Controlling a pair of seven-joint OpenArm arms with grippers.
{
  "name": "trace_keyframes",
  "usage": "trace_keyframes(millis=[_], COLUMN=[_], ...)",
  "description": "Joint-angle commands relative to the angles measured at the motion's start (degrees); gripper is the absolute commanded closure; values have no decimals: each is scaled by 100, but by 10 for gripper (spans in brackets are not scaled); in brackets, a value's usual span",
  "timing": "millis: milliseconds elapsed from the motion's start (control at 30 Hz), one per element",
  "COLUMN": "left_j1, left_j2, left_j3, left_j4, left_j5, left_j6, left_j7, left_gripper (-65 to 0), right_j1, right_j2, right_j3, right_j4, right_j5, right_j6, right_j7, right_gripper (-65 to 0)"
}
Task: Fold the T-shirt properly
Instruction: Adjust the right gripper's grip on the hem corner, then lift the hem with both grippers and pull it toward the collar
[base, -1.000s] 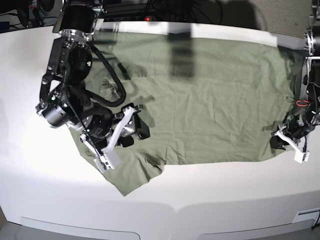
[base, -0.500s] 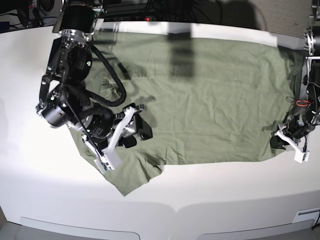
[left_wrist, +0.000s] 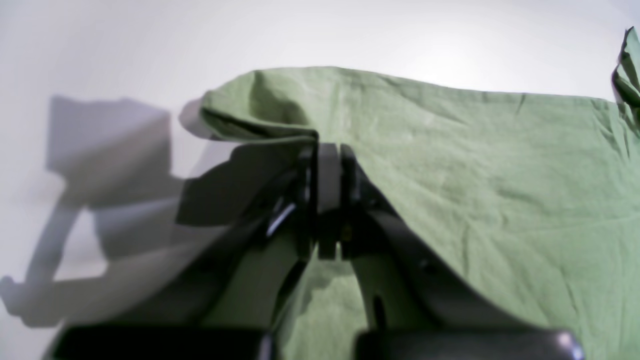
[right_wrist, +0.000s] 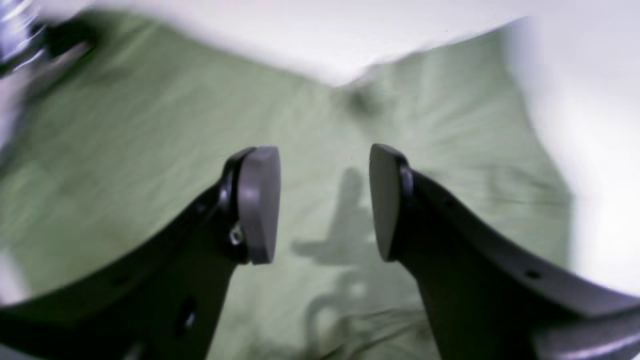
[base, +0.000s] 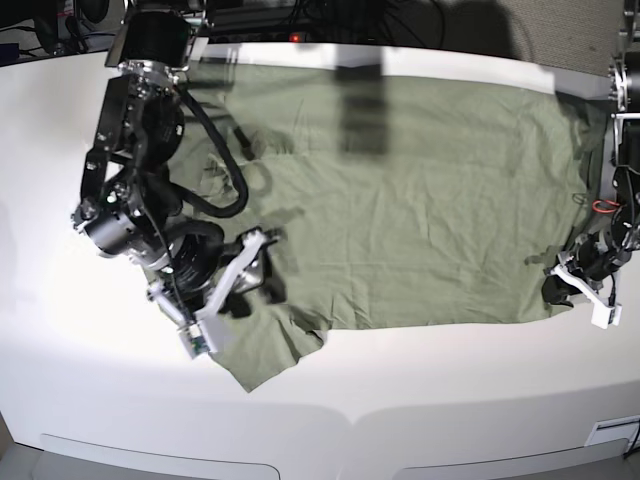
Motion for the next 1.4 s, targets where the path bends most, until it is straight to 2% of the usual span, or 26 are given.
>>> trace_keyframes(millis=[0, 33, 100, 467, 533, 633, 767, 900, 1033, 1133, 1300, 1367], left_j1=[-175, -175, -177, -177, -175, -175, -175, -177, -175, -175, -175, -175], left_j2=[-103, -103, -103, -101, -101, -101, -101, -98, -98, -98, -98, -98], left_j3=[-11, -11, -11, -11, -11, -11, -11, -11, -11, -11, -11, -11], left_j4=[74, 74, 74, 74, 74, 74, 74, 74, 74, 74, 74, 74], left_j5=[-103, -103, -105, -107, -105, -107, -107, -109, -109, -109, -109, -109], left_j6=[-58, -58, -58, -58, -58, -58, -58, -58, -58, -58, -58, -58], left_j7=[-133, -131, -131, -133, -131, -131, -133, -164, -179, -177, -177, -177], left_gripper=[0, 0, 0, 0, 0, 0, 0, 0, 0, 0, 0, 0], right_j1=[138, 173, 282, 1749, 2041, 2389, 2651, 2684, 2673, 2673, 2675, 2675], right_j2=[15, 15, 44, 48, 127, 387, 942, 1453, 1777, 1869, 1869, 1869], right_j3=[7, 7, 7, 7, 7, 7, 7, 7, 9, 13, 13, 13], right_j4=[98, 76, -33, -2402, -2706, -3123, -3873, -4474, -4833, -5158, -6050, -6402], right_j5=[-254, -507, -632, -713, -730, -828, -839, -835, -752, -752, -752, -752], right_j6=[15, -48, -122, -116, -116, -118, -118, -120, -162, -341, -391, -507], right_j7=[326, 448, 481, 625, 636, 632, 634, 656, 743, 966, 1467, 1700], right_gripper=[-291, -291, -291, -292, -292, -297, -472, -475, -474, -470, -470, -470])
